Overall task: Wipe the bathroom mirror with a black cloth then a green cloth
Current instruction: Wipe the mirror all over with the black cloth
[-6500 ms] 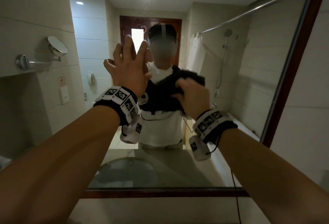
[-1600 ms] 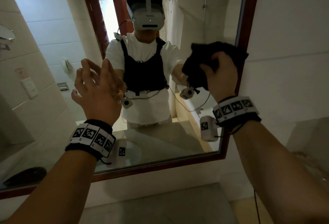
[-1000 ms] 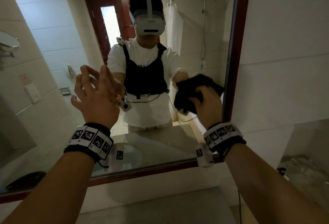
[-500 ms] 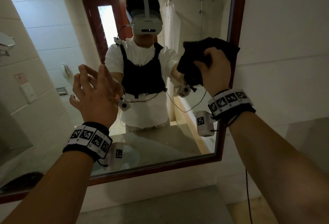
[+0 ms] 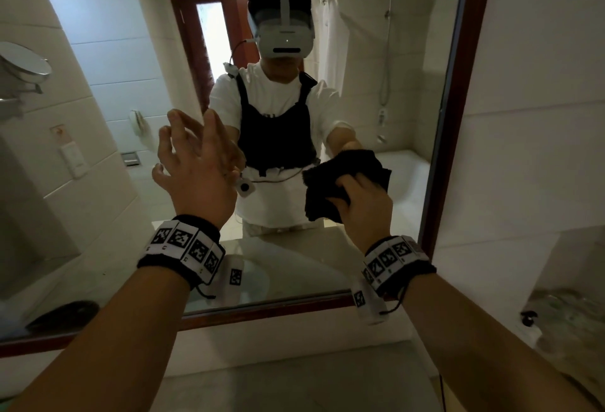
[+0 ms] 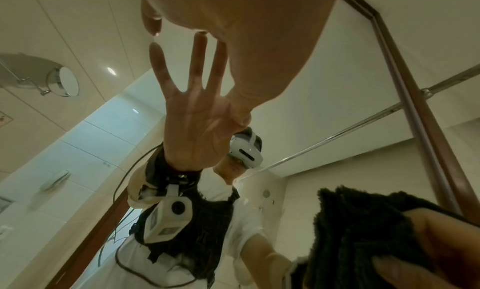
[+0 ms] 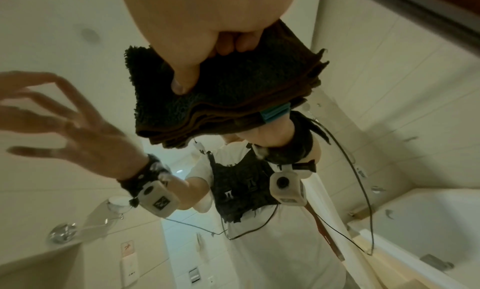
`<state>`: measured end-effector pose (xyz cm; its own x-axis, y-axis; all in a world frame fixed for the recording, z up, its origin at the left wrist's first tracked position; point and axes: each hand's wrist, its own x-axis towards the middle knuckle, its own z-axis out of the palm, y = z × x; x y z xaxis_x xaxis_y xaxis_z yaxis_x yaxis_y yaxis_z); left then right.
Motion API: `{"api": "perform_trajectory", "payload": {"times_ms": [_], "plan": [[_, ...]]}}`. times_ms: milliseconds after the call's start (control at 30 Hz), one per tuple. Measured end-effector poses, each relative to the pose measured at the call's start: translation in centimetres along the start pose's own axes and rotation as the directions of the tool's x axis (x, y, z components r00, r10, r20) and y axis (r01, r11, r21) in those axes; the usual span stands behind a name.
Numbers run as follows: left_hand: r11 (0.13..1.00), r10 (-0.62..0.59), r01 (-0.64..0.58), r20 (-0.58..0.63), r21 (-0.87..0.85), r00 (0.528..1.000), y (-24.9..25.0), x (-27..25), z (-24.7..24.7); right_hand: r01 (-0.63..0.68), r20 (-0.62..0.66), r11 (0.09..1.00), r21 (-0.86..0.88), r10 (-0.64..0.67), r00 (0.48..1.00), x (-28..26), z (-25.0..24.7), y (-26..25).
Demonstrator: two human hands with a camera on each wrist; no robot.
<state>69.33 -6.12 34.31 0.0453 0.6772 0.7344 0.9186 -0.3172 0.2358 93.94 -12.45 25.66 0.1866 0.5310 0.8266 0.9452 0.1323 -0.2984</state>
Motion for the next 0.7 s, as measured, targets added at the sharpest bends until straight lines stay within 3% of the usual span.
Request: {"api": "perform_trajectory", "payload": {"times_ms": [333, 467, 700], "plan": [[0.998, 0.054, -0.055, 0.008, 0.022, 0.998, -1.2, 0.1, -0.5, 0.231, -0.044, 0.973, -0.020, -0.232, 0.972, 4.9, 1.7, -7.4], [0.999, 0.050, -0.050, 0.002, 0.021, 0.999, -1.2, 0.2, -0.5, 0.175, -0.116, 0.984, 0.009, -0.173, 0.978, 7.0, 0.7, -7.0], [0.999, 0.040, -0.039, -0.012, 0.019, 0.999, -1.0, 0.1, -0.7, -0.067, -0.203, 0.995, 0.077, 0.082, 0.976, 7.7, -2.9, -2.6]]}}
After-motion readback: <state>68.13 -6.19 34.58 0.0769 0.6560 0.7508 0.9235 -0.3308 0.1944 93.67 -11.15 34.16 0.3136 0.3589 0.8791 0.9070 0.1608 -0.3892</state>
